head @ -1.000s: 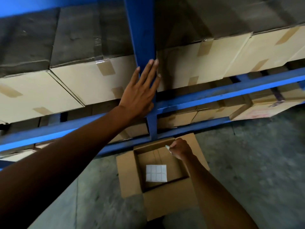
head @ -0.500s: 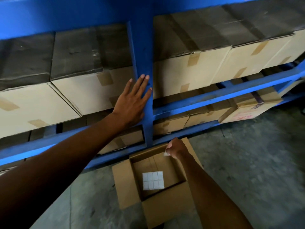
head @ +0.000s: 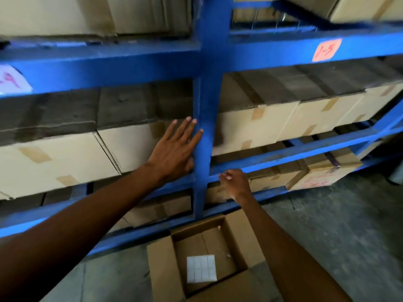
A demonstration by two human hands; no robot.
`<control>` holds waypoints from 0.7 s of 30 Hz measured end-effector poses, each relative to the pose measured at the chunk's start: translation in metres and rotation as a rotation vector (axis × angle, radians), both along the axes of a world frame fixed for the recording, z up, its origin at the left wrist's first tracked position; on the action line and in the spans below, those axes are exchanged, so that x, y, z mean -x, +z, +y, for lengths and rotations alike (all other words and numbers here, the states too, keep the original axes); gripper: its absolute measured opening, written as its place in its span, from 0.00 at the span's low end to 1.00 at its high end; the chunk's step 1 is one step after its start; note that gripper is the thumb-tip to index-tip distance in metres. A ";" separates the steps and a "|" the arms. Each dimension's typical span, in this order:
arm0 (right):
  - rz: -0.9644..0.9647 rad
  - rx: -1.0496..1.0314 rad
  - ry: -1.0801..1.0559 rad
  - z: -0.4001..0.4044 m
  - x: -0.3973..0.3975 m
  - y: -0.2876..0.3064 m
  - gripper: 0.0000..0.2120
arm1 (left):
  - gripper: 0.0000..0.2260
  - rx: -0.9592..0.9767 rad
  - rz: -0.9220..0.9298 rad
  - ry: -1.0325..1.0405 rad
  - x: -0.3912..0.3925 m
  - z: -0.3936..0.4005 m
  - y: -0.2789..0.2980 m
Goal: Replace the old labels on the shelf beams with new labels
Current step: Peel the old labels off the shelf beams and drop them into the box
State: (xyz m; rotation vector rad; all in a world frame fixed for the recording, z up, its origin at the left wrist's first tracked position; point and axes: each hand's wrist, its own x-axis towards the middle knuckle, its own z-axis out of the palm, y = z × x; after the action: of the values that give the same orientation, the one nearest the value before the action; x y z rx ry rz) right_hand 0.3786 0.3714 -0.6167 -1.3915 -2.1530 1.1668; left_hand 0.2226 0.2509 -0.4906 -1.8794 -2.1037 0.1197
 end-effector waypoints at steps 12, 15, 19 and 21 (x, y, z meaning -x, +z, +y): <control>0.674 -0.699 -0.046 -0.169 0.157 0.195 0.10 | 0.34 -0.442 0.165 0.080 0.129 -0.196 0.103; 0.665 -0.789 -0.027 -0.214 0.205 0.213 0.13 | 0.35 -0.412 0.191 0.215 0.169 -0.245 0.116; 0.538 -0.865 -0.069 -0.247 0.250 0.220 0.17 | 0.46 -0.235 0.197 0.252 0.212 -0.280 0.124; 0.498 -0.871 -0.114 -0.254 0.262 0.216 0.18 | 0.48 -0.207 0.182 0.213 0.217 -0.283 0.124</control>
State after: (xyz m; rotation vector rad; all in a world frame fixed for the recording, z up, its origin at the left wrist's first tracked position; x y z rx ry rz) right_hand 0.1167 0.1178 -0.4003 -0.7175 -1.8138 0.3566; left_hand 0.0051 -0.0321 -0.3662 -1.4681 -2.0968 0.1119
